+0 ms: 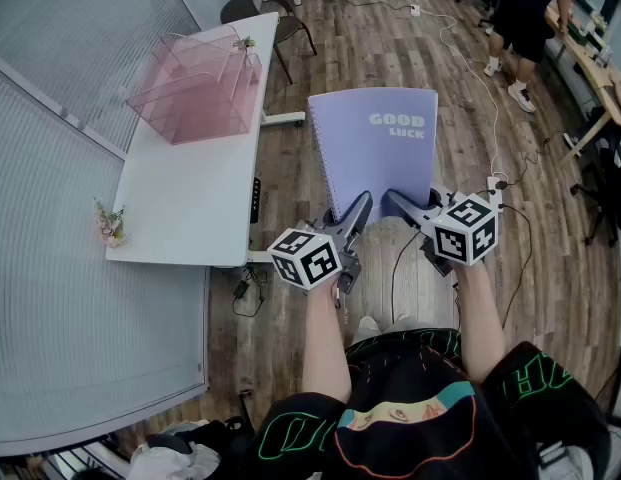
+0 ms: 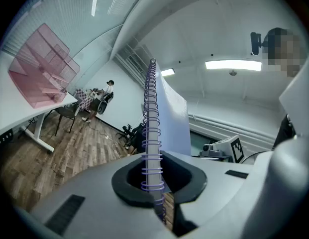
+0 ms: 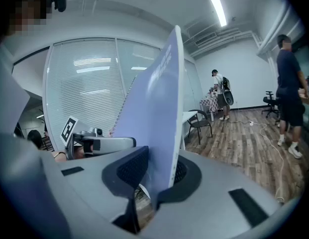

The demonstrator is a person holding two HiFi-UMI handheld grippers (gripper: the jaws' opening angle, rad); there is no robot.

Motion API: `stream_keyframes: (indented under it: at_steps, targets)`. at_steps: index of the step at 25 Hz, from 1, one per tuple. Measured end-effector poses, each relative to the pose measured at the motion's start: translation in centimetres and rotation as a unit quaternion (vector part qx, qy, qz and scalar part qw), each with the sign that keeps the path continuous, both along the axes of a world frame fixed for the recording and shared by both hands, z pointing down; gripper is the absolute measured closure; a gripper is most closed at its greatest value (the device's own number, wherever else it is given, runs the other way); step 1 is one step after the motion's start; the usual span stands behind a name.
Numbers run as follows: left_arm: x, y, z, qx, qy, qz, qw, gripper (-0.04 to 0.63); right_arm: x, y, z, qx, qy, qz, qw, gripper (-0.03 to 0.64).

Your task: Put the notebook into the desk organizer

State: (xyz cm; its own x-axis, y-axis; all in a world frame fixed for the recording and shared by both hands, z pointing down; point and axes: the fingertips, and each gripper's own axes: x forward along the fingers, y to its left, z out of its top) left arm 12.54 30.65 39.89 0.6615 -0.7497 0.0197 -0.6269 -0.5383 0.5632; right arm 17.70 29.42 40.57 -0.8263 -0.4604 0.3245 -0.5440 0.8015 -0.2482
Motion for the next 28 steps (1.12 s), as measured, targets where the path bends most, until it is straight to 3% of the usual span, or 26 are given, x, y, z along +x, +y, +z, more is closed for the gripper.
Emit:
stream_keyframes:
  at_steps: [9, 28]
  targets:
    - [2.1, 0.3, -0.5, 0.005, 0.011, 0.013, 0.9998, 0.568, 2.1, 0.4, -0.7, 0.014, 0.000, 0.026, 1.000, 0.552]
    - [-0.6, -0.9, -1.1, 0.014, 0.015, -0.014, 0.9997, 0.563, -0.6, -0.9, -1.6, 0.033, 0.006, 0.006, 0.999, 0.551]
